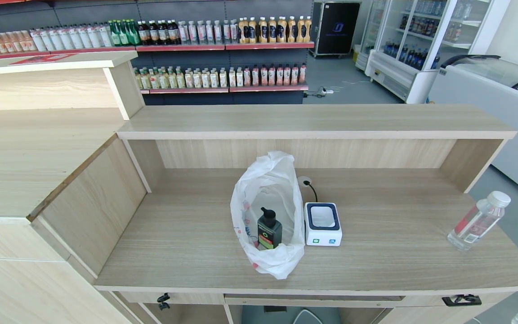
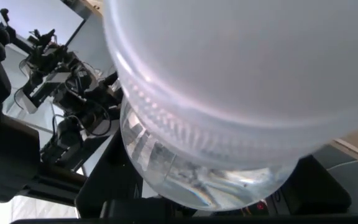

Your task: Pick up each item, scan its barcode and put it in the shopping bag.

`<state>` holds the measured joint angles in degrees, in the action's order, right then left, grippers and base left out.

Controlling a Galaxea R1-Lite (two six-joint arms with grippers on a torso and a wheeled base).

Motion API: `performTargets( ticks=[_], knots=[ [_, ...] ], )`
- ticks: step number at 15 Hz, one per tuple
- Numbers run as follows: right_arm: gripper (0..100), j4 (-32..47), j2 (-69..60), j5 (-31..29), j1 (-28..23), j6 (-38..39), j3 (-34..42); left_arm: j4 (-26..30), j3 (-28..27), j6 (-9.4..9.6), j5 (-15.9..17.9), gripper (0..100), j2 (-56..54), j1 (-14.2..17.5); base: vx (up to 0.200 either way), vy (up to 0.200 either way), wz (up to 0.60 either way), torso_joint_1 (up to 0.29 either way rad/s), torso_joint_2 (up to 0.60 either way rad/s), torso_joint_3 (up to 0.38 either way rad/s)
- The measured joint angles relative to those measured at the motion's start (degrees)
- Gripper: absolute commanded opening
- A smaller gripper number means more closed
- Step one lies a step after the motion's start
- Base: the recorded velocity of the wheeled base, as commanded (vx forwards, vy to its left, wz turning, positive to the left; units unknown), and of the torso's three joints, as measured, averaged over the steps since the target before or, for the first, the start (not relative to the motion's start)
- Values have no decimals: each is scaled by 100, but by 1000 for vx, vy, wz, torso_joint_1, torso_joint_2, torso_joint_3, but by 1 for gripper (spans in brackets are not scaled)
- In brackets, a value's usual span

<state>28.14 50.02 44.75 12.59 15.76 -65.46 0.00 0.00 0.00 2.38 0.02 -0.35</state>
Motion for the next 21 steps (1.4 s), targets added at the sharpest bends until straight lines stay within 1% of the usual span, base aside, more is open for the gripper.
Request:
performTargets(
  ticks=[12, 14, 16, 19, 20, 21],
  knots=[
    [0, -30, -38, -48, -13, -30, 11, 0, 0, 0, -2, 100, 0, 0, 0, 0, 0, 0, 0, 0],
    [0, -59, 11, -482, -88, -134, 149, 0, 0, 0, 0, 100, 0, 0, 0, 0, 0, 0, 0, 0],
    [0, -362, 144, -983, -332, -416, 354, 0, 0, 0, 0, 100, 0, 0, 0, 0, 0, 0, 0, 0],
    [0, -1386, 417, -1854, -769, -723, 844, 0, 0, 0, -2, 100, 0, 0, 0, 0, 0, 0, 0, 0],
    [0, -1886, 497, -2224, -866, -816, 1119, 0, 0, 0, -2, 100, 0, 0, 0, 0, 0, 0, 0, 0],
    [0, -2363, 572, -2765, -937, -914, 1486, 0, 0, 0, 0, 100, 0, 0, 0, 0, 0, 0, 0, 0]
  ],
)
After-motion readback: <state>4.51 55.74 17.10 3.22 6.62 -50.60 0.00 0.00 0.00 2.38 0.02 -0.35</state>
